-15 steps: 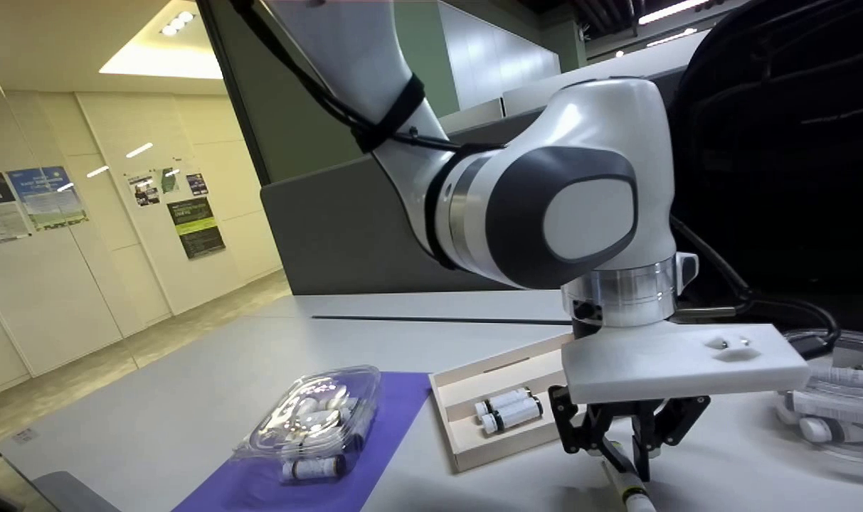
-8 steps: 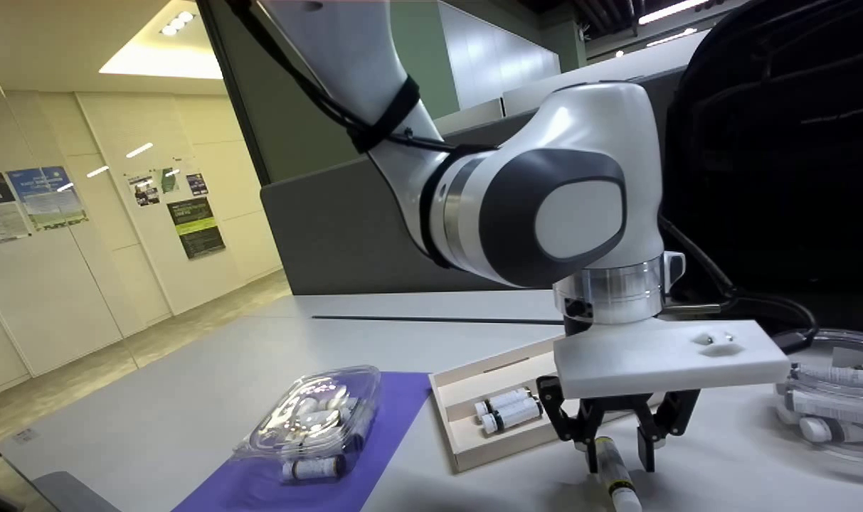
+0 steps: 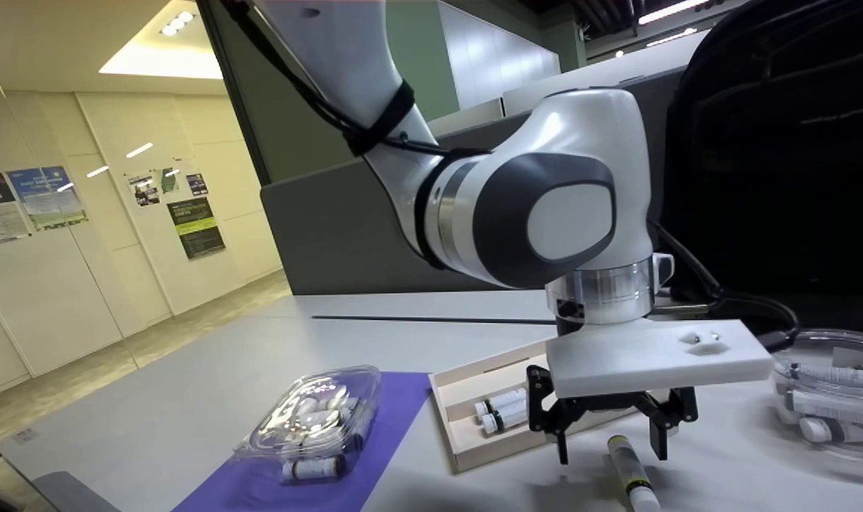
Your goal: Pick up the brown bottle with a white label from the kitchen counter and put it on the top part of the tray
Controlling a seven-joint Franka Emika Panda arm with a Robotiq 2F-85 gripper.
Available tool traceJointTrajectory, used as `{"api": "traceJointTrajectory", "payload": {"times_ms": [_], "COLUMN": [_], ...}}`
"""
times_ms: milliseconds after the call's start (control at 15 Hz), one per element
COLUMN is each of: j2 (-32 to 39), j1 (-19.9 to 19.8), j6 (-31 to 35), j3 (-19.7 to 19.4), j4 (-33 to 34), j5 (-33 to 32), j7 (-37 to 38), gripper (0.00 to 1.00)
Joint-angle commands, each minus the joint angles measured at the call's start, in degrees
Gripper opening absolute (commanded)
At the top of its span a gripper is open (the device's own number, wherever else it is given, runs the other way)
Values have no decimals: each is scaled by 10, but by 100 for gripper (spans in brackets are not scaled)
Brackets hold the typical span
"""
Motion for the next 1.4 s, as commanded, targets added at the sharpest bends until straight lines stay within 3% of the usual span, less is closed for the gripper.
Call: {"api": "traceJointTrajectory", "payload": {"times_ms": [0,667,733,1067,1333], "j2": [4,-20,-29,-77,-96], "j1": [9,9,14,48,98], "j6": [-3,-38,-50,-117,-155], "j3": [-7,-9,-12,-20,-28], "j4": [3,-8,-10,13,68], "j5": [-5,0,1,7,0], "j7": [8,15,24,75,155], "gripper": [72,3,6,7,7]}}
